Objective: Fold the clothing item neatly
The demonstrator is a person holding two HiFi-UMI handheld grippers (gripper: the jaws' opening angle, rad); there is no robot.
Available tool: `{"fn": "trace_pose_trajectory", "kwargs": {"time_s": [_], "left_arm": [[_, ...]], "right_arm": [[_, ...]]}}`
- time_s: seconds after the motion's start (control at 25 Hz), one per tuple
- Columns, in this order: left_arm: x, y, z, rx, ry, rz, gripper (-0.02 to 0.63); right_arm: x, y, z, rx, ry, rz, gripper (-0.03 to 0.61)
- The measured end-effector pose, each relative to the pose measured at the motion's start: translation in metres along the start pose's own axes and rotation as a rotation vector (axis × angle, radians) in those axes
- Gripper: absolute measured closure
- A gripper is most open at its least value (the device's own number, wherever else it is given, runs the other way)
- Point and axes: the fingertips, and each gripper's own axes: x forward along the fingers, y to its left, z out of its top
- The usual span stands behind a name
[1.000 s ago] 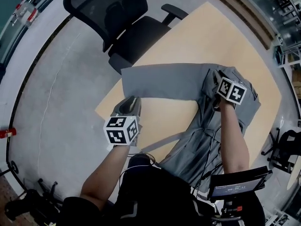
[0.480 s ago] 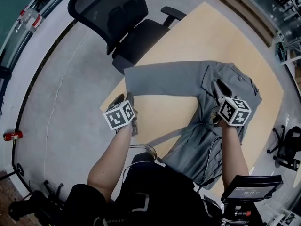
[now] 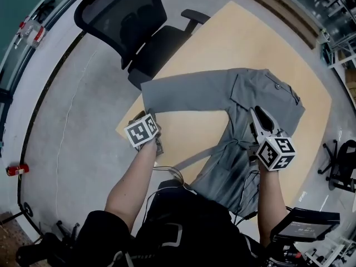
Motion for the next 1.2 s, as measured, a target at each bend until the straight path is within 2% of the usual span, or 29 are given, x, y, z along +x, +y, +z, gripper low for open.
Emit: {"fn": "trace_pose_trajectory", "kwargs": {"time_s": [0.08, 0.2, 0.4, 0.56, 0.72, 0.8, 0.92, 1.08, 1.2], "left_arm": [[0.0, 0.003, 0.0, 0.011, 0.017, 0.016, 0.496], [0.003, 0.008, 0.0, 0.036, 0.035, 0.038, 0.543], [0.008, 0.01, 0.004, 0.043, 0.04, 0.036, 0.565], [0.006, 0.006, 0.021, 0.013, -0.012, 0.032, 0.578], [0.001, -0.026, 0.06, 0.0, -0.107, -0.03, 0.58], [0.0, -0.052, 0.083, 0.016, -0.158, -0.075, 0.58], [-0.003, -0.108, 0.11, 0.1, -0.223, -0.14, 0.58], [0.0, -0.221, 0.133, 0.271, -0.281, -0.275, 0.58], [0.001, -0.316, 0.118, 0.416, -0.294, -0.395, 0.58]], "right_arm": [[-0.011, -0.003, 0.0, 0.004, -0.008, -0.011, 0.497], [-0.028, -0.014, 0.0, 0.008, -0.024, -0.048, 0.497], [-0.055, -0.036, -0.01, 0.044, -0.035, -0.115, 0.497], [-0.089, -0.052, -0.017, 0.063, -0.053, -0.15, 0.497], [-0.131, -0.077, -0.017, 0.09, -0.088, -0.205, 0.497], [-0.152, -0.091, -0.016, 0.096, -0.103, -0.232, 0.497], [-0.188, -0.114, -0.023, 0.106, -0.11, -0.273, 0.497], [-0.245, -0.145, -0.046, 0.172, -0.153, -0.374, 0.497], [-0.288, -0.168, -0.059, 0.187, -0.185, -0.453, 0.497]]}}
